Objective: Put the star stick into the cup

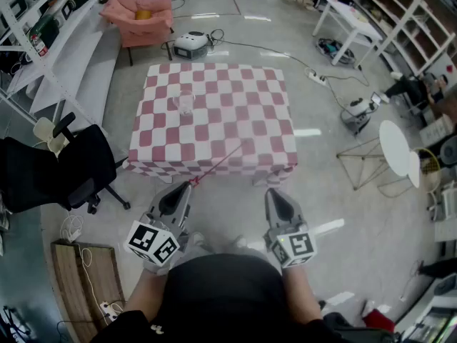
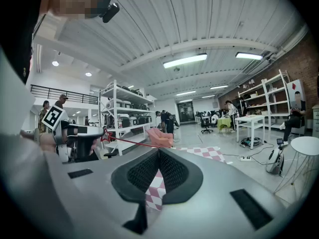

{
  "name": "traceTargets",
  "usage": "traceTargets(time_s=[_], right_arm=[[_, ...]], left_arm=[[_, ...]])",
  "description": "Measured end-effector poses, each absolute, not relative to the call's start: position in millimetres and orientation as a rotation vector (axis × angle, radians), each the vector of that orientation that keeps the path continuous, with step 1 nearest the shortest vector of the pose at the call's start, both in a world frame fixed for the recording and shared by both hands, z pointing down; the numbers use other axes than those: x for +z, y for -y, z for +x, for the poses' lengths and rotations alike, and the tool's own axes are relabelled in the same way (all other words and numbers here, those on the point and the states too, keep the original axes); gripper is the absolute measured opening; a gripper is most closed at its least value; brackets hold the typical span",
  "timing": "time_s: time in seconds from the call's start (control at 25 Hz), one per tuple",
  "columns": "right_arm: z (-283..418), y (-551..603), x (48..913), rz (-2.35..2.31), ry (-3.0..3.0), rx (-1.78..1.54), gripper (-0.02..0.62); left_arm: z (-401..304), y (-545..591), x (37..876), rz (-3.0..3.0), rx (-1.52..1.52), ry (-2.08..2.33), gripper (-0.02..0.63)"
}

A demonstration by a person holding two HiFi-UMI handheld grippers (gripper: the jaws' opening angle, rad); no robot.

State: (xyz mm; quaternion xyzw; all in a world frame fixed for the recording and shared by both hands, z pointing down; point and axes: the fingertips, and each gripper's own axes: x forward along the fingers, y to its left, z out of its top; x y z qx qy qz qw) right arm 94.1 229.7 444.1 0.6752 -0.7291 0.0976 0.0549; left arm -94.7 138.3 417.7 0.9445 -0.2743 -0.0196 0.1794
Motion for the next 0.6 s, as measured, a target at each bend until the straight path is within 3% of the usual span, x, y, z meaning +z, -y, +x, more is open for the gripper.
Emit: traceTargets(time_s=[0.6], right_arm=[[58.3, -203.0, 441.7, 2.153, 2.153, 0.27, 0.017]], left_arm=[[-136.7, -102.4, 441.7, 2.676, -0.036, 0.683, 0.052]])
